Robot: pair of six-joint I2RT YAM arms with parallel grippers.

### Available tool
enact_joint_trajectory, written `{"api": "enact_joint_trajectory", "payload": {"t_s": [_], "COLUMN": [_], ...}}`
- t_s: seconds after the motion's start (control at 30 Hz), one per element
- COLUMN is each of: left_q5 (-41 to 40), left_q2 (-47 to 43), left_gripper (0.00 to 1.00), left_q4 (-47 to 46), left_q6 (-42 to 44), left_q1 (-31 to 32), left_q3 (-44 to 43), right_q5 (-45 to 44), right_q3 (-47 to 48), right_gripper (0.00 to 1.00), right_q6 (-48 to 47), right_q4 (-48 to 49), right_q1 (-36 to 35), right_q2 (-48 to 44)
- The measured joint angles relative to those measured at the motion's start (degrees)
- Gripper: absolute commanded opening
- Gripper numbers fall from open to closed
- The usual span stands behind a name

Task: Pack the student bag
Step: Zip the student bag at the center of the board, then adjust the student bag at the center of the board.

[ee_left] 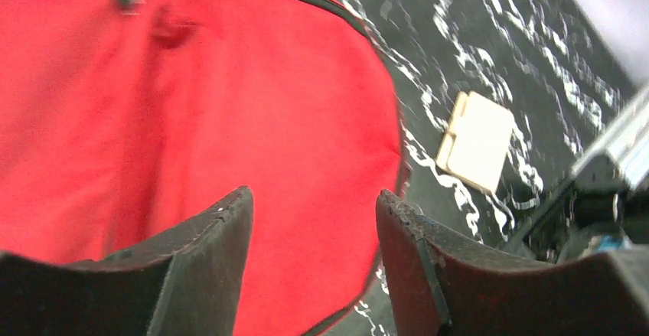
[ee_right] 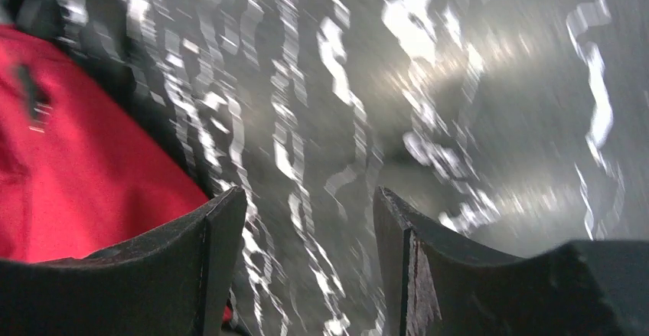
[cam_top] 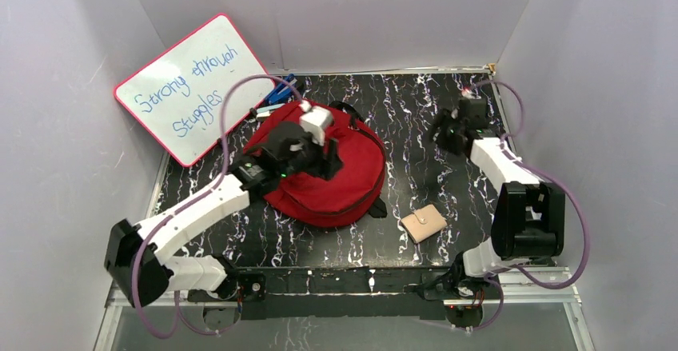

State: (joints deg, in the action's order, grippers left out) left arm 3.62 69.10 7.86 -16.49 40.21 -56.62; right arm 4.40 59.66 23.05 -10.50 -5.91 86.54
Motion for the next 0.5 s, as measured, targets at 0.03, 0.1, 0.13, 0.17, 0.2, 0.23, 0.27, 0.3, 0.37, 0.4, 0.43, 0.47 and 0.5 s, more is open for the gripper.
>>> {"api": "enact_joint_trajectory", "payload": {"t_s": [0.03,0.1,0.13,0.17,0.2,0.23,0.27,0.3,0.37,0.4,0.43,0.47,0.5], "left_q5": [-0.81,-3.37,-4.31,-5.57,-6.32,-7.34,-8.13,-8.72,-10.1,-10.62,-11.39,-12.22,-13.14], "left_q2": [1.2,4.79,6.45,8.87,10.8,13.07,15.37,17.22,22.01,23.78,25.92,27.69,29.16], "left_gripper": [0.59,0.59,0.59,0.59,0.6,0.61,0.61,0.61,0.61,0.61,0.61,0.61,0.61], "left_q4": [0.0,0.44,0.59,1.16,1.31,1.7,1.97,2.29,3.61,3.93,4.66,5.25,6.05], "left_q6": [0.98,3.3,4.15,5.2,5.92,6.78,7.63,8.26,10.03,10.67,11.56,12.31,12.9], "left_q1": [2.47,8.85,10.97,13.79,15.52,17.51,19.08,20.15,22.23,22.73,23.28,23.63,23.87], "left_q3": [-0.7,-2.6,-3.37,-4.68,-5.51,-6.6,-7.61,-8.46,-11.13,-12.04,-13.31,-14.21,-15.02], "right_q5": [0.37,2.45,3.58,4.5,5.27,6.01,6.62,7.23,8.33,8.87,9.33,9.53,9.73], "right_q3": [-2.03,-5.66,-6.75,-7.5,-7.96,-8.39,-8.83,-9.25,-10.14,-10.73,-11.23,-11.74,-12.33], "right_gripper": [0.71,0.72,0.72,0.72,0.72,0.72,0.72,0.73,0.73,0.73,0.73,0.73,0.73], "right_q6": [1.01,2.49,3.08,3.52,3.78,3.93,4.02,4.09,4.17,4.17,4.17,4.15,4.13], "right_q4": [-1.6,-4.92,-6.32,-7.02,-7.37,-7.52,-7.45,-7.45,-7.41,-7.41,-7.5,-7.52,-7.63], "right_q1": [2.12,5.81,7.23,8.26,9.01,9.51,9.68,9.7,9.68,9.64,9.64,9.66,9.66], "right_q2": [-0.72,-2.86,-4.15,-5.6,-6.97,-8.48,-9.92,-11.13,-12.87,-13.51,-13.92,-14.21,-14.43]}}
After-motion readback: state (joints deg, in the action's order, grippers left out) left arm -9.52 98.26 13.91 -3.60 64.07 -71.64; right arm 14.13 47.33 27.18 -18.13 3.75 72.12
